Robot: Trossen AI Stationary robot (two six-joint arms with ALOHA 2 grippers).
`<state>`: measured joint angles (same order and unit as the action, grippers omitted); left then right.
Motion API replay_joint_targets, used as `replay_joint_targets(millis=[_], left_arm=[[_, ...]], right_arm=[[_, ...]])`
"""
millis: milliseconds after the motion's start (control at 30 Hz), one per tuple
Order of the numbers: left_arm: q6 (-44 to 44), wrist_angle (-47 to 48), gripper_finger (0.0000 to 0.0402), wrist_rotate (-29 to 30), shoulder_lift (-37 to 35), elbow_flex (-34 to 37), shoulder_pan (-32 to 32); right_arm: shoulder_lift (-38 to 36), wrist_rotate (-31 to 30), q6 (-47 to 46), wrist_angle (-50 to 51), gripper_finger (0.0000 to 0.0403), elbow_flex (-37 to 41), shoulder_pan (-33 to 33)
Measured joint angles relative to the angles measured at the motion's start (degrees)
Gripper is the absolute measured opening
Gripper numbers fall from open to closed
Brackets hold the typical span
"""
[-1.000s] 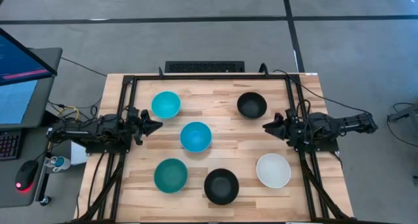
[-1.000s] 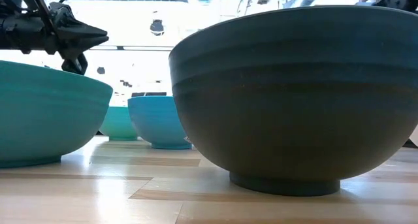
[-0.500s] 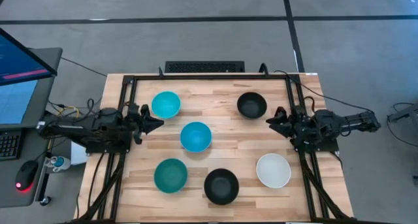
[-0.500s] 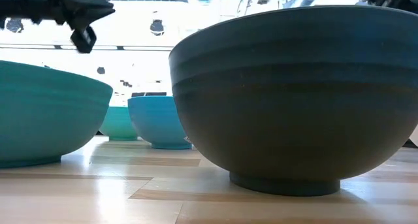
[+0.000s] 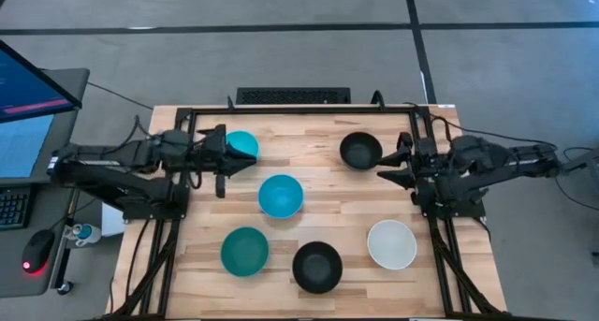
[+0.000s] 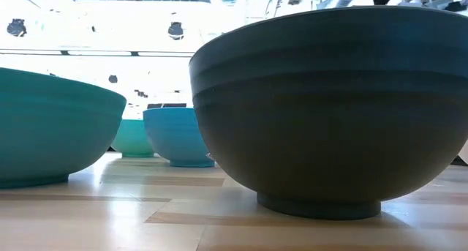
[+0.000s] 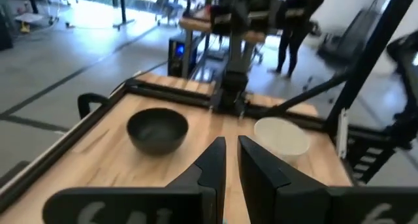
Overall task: Nest bowls inside each other
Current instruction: Stack the top black bowl on top of the blue bowl
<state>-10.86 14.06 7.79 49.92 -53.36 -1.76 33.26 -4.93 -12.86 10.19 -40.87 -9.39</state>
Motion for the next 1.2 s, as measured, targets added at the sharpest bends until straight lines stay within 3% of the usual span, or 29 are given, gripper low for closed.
replay_joint_targets(millis=[233, 400, 633, 833, 1200], left_arm=[[5.1, 15.1, 0.0031, 4.7, 7.3, -10.7, 0.0], [3.6, 16.0, 0.0031, 7.5, 8.7, -11.4, 0.7], [3.6, 12.2, 0.0031, 3.1, 8.9, -11.4, 1.5], [3.7, 10.5, 0.0031, -4.4, 8.9, -11.4, 1.5], [7.9, 9.6, 0.0031, -7.6, 11.7, -11.4, 3.8]], right_arm=[[10.4, 0.8, 8.7, 19.5, 0.0182, -15.6, 0.1], [14.4, 0.4, 10.3, 24.4, 0.0182, -20.8, 0.2], [17.8, -0.6, 13.3, 34.7, 0.0182, -21.6, 1.1], [22.1, -1.6, 13.4, 42.0, 0.0182, -21.6, 5.6], [29.6, -1.0, 19.2, 43.2, 0.0182, -21.5, 17.6]])
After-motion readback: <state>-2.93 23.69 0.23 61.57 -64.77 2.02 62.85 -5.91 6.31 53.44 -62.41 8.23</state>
